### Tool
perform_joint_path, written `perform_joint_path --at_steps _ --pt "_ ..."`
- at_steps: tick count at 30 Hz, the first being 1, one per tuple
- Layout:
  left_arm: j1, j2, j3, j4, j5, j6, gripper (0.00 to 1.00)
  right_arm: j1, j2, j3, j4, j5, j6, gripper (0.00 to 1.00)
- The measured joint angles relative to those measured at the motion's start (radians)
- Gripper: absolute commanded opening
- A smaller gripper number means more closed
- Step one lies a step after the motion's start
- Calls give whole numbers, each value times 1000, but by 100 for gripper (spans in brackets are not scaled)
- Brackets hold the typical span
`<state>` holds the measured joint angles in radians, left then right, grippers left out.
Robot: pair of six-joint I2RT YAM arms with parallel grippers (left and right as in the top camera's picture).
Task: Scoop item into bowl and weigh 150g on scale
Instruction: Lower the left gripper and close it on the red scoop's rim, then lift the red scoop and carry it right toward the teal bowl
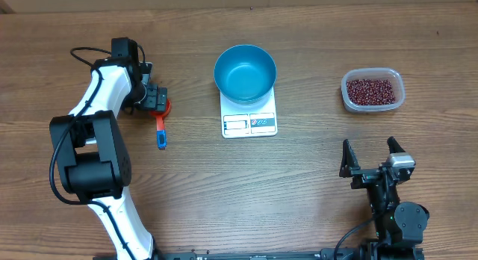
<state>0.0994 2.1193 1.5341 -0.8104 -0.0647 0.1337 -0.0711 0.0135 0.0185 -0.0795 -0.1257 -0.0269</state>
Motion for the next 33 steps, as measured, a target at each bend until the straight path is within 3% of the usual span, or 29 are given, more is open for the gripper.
perform_joint_path --at_steps 4,7,17,18,22,33 --pt "0 0 0 0 0 0 100 0 0 0 1 0 0 100" --pt "0 0 0 0 0 -1 89 0 0 0 0 0 0 100" --pt "0 0 0 -1 0 -5 45 0 0 0 1 0 0 100" --pt "0 0 0 -1 0 -4 34 0 0 0 0 0 0 100" --pt "0 0 0 -1 0 -4 7 0 0 0 0 0 0 100" --pt "0 0 0 -8 39 -6 4 0 0 0 1 0 0 100"
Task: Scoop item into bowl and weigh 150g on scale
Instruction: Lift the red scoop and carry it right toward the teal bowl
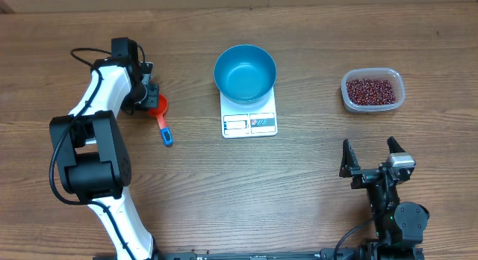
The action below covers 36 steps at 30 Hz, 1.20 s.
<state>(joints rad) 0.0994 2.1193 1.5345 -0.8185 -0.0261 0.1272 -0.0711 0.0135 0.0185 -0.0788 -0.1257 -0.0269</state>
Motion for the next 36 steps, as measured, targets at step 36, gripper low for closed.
perform_joint_path --at_steps 36 --pt "0 -12 304 -388 39 -592 4 0 0 0 0 0 0 100"
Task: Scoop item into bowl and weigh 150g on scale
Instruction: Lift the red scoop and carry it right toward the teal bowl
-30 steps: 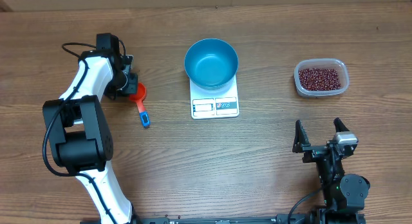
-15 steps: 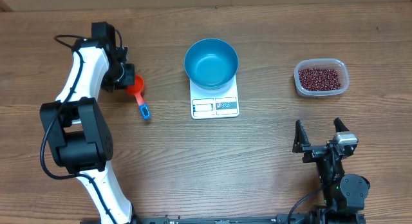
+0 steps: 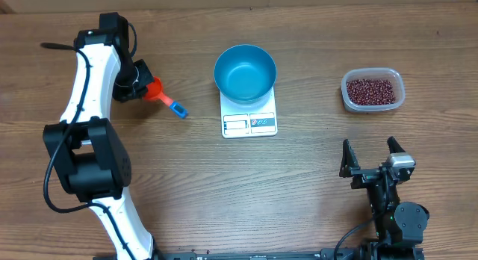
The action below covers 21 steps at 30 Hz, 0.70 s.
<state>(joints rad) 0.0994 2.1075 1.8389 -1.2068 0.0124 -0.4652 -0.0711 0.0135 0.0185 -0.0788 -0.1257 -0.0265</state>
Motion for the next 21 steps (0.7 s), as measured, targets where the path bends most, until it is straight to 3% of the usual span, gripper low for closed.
perform_joint_path --at_steps 13,21 --pt "-63 -389 12 -60 3 -167 4 0 0 0 0 0 0 100" --pt "-93 -424 14 -203 3 -372 4 0 0 0 0 0 0 100"
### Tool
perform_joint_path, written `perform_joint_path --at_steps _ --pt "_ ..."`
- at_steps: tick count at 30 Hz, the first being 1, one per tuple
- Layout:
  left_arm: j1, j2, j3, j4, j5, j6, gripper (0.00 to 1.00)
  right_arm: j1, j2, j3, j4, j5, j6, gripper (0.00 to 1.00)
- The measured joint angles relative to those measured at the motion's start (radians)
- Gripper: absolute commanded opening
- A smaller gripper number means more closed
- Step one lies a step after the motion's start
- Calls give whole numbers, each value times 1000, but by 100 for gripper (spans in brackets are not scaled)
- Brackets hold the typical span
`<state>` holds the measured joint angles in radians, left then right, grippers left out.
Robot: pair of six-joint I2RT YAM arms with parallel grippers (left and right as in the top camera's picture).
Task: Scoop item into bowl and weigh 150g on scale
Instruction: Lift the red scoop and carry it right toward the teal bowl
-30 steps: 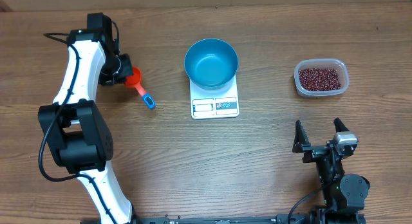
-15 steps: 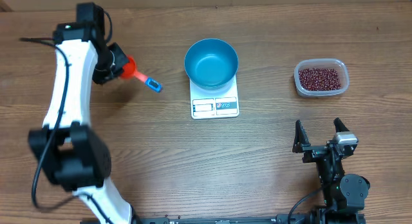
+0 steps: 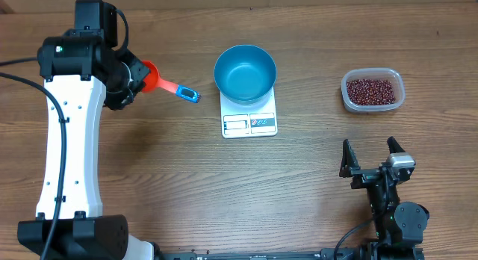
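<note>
In the overhead view my left gripper (image 3: 138, 78) is shut on the round orange end of a scoop (image 3: 166, 84). The scoop's blue-tipped handle points right toward the blue bowl (image 3: 245, 73). The bowl stands on the white scale (image 3: 249, 119) at the table's middle back. A clear tub of red beans (image 3: 373, 90) sits at the right. My right gripper (image 3: 371, 154) stands open near the front right, nothing between its fingers.
The left arm's white links (image 3: 69, 148) run down the left side of the wooden table (image 3: 224, 193). The right arm's base (image 3: 396, 215) sits at the front right.
My left gripper has risen and shifted slightly right with the scoop, whose blue tip now lies closer to the bowl. The right arm has not moved.
At first my left gripper was down on the orange scoop lying on the table, handle pointing toward the front. Then the handle had turned a little rightward. Later the scoop was held with its handle angled right, and now it is held higher, nearer the bowl.
</note>
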<state>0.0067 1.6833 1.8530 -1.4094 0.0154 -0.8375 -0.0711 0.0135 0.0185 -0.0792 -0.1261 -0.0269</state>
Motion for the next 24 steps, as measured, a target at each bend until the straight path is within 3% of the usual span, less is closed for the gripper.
perform_joint_path --at_steps 13,24 --pt "-163 0 0 -24 -10 -145 5 0 0 0 0 1 0 100" --pt "-274 0 0 -24 -80 -195 4 0 0 0 0 0 0 100"
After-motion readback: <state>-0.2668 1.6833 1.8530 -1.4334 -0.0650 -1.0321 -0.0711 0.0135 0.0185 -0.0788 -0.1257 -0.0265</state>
